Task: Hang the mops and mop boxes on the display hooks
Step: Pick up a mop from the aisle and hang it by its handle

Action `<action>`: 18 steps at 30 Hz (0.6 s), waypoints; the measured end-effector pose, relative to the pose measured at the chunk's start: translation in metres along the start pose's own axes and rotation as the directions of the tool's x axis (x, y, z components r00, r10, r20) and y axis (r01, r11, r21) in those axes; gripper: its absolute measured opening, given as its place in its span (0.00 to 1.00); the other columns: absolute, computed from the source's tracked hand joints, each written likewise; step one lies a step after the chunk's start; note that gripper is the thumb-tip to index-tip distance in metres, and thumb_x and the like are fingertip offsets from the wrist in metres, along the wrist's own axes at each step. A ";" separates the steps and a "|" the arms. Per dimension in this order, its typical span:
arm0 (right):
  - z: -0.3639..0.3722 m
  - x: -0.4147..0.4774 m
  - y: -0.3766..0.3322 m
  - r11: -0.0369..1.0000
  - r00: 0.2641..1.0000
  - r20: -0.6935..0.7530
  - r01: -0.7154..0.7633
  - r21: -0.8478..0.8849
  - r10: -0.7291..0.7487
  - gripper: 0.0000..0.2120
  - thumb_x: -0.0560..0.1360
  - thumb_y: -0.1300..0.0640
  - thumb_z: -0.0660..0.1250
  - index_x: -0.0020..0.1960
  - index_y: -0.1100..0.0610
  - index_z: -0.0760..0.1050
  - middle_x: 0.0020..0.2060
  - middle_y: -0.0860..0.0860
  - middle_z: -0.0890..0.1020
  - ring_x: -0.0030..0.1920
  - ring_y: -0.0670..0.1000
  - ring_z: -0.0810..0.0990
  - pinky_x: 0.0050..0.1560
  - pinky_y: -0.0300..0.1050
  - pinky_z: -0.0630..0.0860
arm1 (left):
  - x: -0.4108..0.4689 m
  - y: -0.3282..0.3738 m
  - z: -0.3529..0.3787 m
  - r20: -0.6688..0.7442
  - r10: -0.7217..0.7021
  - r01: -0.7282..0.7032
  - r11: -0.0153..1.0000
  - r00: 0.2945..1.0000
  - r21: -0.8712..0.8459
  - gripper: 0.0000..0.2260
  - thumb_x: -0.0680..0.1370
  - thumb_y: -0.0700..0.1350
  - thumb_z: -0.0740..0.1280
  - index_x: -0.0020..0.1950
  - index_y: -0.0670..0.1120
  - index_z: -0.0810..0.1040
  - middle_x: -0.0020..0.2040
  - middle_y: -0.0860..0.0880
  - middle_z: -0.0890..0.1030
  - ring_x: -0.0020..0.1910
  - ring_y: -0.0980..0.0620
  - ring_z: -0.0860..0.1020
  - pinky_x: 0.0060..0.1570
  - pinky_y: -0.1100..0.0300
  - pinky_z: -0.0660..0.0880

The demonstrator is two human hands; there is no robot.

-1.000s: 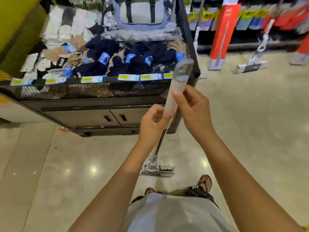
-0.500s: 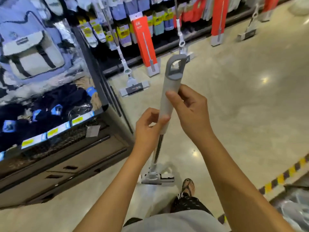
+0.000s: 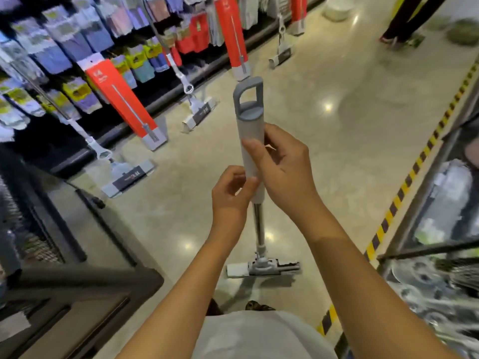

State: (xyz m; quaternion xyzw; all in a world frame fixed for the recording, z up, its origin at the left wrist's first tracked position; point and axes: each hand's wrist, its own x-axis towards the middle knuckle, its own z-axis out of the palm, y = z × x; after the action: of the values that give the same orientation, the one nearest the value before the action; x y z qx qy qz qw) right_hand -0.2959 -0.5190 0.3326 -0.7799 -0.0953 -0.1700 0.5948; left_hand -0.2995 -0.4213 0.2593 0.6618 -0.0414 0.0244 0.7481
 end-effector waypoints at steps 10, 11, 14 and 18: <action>-0.058 0.107 0.078 0.989 0.967 -0.227 -0.135 -0.068 0.116 0.06 0.78 0.53 0.65 0.53 0.52 0.77 0.42 0.44 0.79 0.41 0.39 0.77 0.43 0.32 0.73 | 0.135 -0.037 0.083 0.234 -0.078 0.094 0.994 0.969 -0.058 0.04 0.74 0.47 0.69 0.41 0.49 0.76 0.34 0.56 0.79 0.36 0.56 0.77 0.39 0.58 0.75; -0.063 0.120 0.084 0.987 0.957 -0.257 -0.151 -0.057 0.131 0.05 0.77 0.55 0.66 0.52 0.52 0.77 0.41 0.43 0.79 0.41 0.38 0.77 0.42 0.31 0.72 | 0.151 -0.039 0.089 0.271 -0.074 0.096 0.993 0.960 -0.069 0.05 0.73 0.49 0.70 0.42 0.49 0.77 0.34 0.56 0.79 0.36 0.55 0.77 0.40 0.58 0.75; -0.077 0.164 0.097 0.981 0.933 -0.331 -0.175 -0.079 0.139 0.05 0.76 0.58 0.67 0.52 0.54 0.77 0.41 0.44 0.80 0.41 0.37 0.78 0.42 0.31 0.74 | 0.204 -0.041 0.106 0.367 -0.081 0.122 0.988 0.927 -0.091 0.09 0.70 0.55 0.70 0.42 0.50 0.77 0.36 0.55 0.80 0.39 0.51 0.78 0.41 0.53 0.75; -0.103 0.221 0.108 0.966 0.883 -0.439 -0.235 -0.106 0.167 0.03 0.76 0.57 0.67 0.48 0.53 0.77 0.39 0.45 0.80 0.39 0.37 0.78 0.41 0.30 0.74 | 0.274 -0.042 0.138 0.481 -0.123 0.152 0.988 0.868 -0.020 0.05 0.72 0.50 0.71 0.40 0.52 0.77 0.34 0.55 0.79 0.37 0.55 0.78 0.38 0.60 0.76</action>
State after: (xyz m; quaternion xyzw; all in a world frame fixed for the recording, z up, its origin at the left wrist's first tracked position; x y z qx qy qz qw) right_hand -0.0689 -0.6593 0.3437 -0.7737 0.1321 -0.2804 0.5526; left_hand -0.0266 -0.5684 0.2604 0.6269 -0.1782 -0.1943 0.7331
